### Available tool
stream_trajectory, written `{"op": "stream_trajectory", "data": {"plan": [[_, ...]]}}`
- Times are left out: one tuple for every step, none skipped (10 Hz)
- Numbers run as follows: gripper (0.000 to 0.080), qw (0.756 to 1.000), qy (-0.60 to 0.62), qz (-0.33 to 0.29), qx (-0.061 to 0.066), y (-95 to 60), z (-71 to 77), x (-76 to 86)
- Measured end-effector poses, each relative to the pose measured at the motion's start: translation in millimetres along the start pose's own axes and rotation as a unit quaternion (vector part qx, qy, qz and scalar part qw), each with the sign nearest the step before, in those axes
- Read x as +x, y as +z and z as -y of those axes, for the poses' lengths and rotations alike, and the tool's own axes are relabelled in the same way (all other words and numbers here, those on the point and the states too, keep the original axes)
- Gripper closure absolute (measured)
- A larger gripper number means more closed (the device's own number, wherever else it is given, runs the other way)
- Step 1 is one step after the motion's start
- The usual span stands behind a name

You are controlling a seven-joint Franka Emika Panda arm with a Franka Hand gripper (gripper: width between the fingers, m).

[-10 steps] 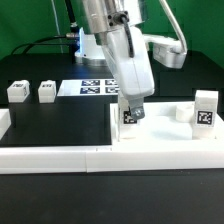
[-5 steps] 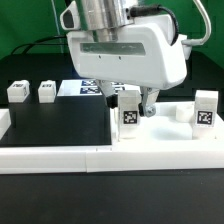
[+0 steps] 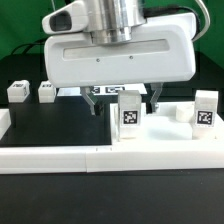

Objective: Assemble square table

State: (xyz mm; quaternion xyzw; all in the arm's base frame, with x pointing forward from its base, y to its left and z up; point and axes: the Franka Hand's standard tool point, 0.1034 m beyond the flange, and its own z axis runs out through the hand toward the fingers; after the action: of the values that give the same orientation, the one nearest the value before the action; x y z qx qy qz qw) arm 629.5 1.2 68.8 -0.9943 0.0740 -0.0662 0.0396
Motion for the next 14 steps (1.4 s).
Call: {"op": "stream_trajectory", "data": {"plan": [[0.0238,0.999,-0.043,-0.018,-0.003,2.6,1.3,-0.9],[0.0372,1.0,-0.002,-0.01,0.0,4.0,0.9,-4.1],[0.0372,1.0,0.001,-0.01,0.0,4.1,0.5,-4.1],[0.0512,1.0,0.021,-0.01,0.0,4.0,0.3,-3.9],[0.0512,0.998,0.066,-0.01,0.0,4.0,-0.8,-3.8],[0.0512,0.995,0.095,-0.01,0.0,4.0,-1.5,-3.8],[0.0512,0.991,0.134,-0.007,0.0,4.0,-1.5,-4.1],[0.0512,0.97,0.242,-0.003,-0.004,2.4,-3.4,-3.0],[0.0512,0.945,0.326,-0.005,-0.006,2.8,-4.9,-3.5],[0.0511,0.91,0.416,-0.002,-0.004,4.2,-6.7,-4.6],[0.051,0.85,0.526,0.021,0.006,4.8,-8.7,-5.4],[0.051,0.817,0.576,0.029,0.011,4.8,-9.1,-6.2],[0.0509,0.782,0.622,0.036,0.013,4.7,-8.6,-6.9],[0.0509,0.746,0.664,0.041,0.012,4.7,-7.6,-7.5]]}}
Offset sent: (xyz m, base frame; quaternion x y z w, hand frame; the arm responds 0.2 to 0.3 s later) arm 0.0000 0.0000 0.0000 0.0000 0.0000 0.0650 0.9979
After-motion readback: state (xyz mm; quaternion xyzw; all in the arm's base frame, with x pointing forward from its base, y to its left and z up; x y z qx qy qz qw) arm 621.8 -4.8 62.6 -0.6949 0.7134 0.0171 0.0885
